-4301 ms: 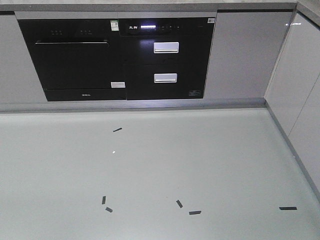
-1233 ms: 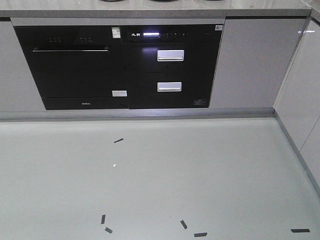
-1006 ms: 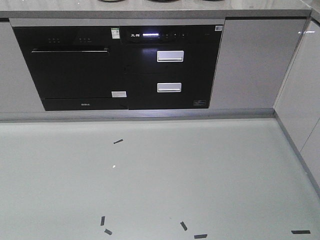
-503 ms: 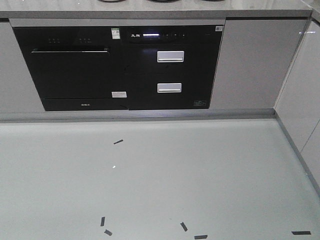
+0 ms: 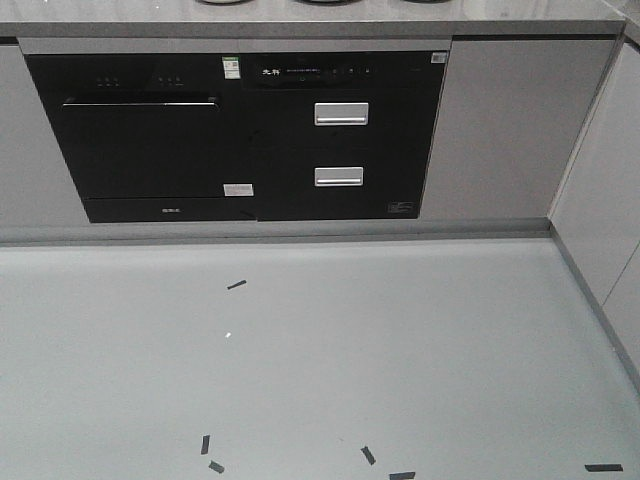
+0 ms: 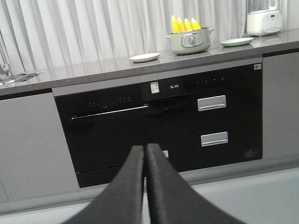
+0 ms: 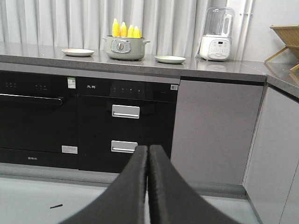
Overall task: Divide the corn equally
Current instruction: 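Drive the base toward the counter with both arms held still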
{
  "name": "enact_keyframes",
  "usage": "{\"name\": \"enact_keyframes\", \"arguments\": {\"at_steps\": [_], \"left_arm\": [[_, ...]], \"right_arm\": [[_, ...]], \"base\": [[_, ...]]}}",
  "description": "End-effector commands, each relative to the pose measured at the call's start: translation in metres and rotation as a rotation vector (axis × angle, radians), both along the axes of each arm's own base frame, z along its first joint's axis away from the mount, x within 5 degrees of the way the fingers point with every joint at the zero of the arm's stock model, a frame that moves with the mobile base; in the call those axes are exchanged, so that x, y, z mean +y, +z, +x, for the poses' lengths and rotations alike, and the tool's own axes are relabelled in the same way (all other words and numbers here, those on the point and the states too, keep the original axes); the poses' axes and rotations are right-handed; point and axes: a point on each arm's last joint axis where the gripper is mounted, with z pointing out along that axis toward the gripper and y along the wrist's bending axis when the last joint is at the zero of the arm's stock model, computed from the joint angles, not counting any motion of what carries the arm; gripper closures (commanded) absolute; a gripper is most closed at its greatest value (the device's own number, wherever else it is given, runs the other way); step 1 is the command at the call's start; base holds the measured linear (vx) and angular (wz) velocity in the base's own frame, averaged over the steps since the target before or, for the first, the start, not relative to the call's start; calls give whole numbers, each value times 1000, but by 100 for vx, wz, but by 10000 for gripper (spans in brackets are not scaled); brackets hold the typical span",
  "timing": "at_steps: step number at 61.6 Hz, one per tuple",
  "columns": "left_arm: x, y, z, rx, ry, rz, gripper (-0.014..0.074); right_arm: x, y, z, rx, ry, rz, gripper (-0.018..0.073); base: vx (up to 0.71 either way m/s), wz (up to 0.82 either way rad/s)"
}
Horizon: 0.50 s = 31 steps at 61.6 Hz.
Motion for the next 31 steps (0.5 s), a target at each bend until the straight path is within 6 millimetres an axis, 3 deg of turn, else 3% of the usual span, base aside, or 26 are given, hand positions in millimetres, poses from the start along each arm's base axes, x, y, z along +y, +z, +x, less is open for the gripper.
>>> {"name": "enact_keyframes", "arguments": {"at_steps": [1, 31], "left_arm": [[0, 7, -2, -90, -4, -16, 603], [0, 7, -2, -90, -4, -16, 603]], "right_arm": [[0, 4, 0, -70, -1, -10, 564], [0, 4, 0, -70, -1, -10, 564]], "base": [[1, 1], [2, 0]]}}
